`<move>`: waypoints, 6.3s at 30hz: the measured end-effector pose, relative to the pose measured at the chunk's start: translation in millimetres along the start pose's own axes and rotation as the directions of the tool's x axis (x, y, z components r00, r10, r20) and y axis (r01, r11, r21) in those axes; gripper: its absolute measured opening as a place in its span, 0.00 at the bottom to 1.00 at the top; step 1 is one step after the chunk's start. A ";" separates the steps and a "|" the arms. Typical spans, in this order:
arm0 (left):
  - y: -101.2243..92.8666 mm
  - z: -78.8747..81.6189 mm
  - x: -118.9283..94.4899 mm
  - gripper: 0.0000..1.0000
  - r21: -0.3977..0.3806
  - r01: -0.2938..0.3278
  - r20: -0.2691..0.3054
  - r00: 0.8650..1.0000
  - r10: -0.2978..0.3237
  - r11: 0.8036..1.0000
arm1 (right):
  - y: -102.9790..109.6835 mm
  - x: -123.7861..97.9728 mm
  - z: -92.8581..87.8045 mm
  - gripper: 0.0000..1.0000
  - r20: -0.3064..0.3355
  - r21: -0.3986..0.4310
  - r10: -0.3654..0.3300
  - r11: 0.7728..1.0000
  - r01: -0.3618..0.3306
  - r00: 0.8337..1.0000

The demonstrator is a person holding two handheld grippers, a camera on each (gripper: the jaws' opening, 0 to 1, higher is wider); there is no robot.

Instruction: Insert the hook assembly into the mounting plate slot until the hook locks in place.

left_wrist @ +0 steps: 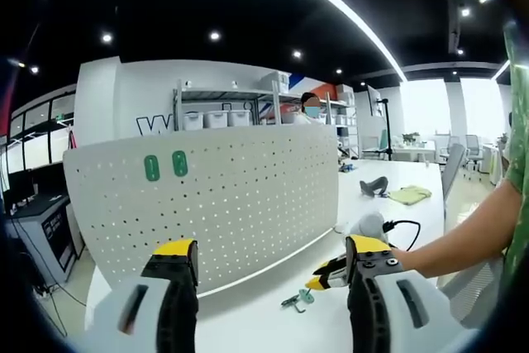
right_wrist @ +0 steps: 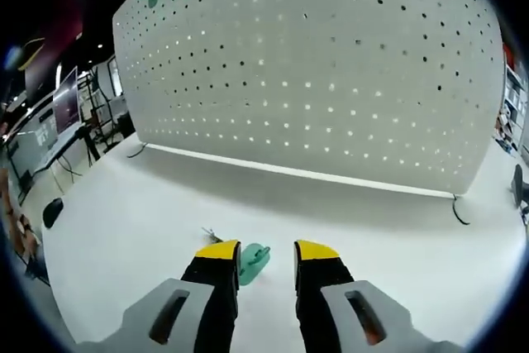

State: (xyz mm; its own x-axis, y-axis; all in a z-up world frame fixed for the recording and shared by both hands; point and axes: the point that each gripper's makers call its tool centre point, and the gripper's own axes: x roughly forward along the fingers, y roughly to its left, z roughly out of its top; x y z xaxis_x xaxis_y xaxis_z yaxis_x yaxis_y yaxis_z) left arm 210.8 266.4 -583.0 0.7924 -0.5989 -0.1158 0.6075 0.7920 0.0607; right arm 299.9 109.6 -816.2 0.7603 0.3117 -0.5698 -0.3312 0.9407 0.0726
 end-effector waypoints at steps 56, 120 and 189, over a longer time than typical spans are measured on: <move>0.4 -5.2 0.2 0.71 0.001 0.007 -0.014 1.000 -0.007 1.000 | 15.5 1.1 -5.9 0.02 -0.045 0.101 0.101 0.990 -0.096 0.994; -44.0 113.2 -3.1 0.36 0.118 0.133 0.188 0.970 -0.154 0.984 | 147.2 -267.8 245.9 0.01 0.638 -0.449 0.348 0.893 -0.036 0.687; -32.7 94.8 -22.7 0.24 0.058 0.107 0.213 0.970 -0.117 0.993 | 135.7 -240.7 257.9 0.01 0.685 -0.316 0.250 0.948 -0.031 0.684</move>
State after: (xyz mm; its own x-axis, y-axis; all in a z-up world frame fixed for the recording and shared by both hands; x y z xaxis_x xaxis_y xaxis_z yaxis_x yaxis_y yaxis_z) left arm 178.2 242.9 -488.3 0.7091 -0.6991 0.0921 0.6912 0.7150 0.1050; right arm 216.0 196.6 -458.1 0.8199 0.5403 0.1895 -0.5140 0.8404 -0.1720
